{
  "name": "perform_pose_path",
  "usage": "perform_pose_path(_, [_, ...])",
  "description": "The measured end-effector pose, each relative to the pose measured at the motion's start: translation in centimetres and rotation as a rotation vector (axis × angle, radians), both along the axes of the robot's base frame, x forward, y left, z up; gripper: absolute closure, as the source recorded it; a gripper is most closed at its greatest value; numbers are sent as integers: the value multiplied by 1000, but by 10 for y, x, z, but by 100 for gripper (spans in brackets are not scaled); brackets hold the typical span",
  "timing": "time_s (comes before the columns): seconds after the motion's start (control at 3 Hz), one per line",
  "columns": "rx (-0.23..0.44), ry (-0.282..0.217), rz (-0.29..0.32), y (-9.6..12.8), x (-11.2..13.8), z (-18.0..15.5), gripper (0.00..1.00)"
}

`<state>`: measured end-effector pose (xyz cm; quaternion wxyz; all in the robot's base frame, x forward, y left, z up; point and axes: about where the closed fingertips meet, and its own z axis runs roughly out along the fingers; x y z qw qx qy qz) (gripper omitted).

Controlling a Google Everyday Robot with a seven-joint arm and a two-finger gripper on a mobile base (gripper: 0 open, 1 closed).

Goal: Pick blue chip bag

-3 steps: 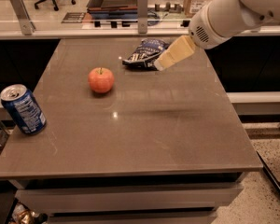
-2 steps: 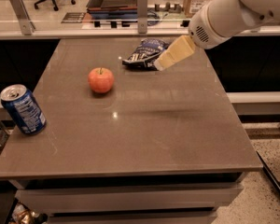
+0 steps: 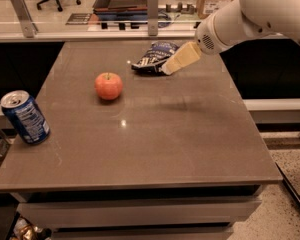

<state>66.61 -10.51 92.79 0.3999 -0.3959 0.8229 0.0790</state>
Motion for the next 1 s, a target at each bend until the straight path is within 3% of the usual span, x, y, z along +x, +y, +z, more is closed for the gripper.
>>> perform_pose_path(0.67, [84, 4, 14, 3, 61, -47, 0])
perform_pose_path(1.0, [118, 6, 45, 20, 81, -64, 0])
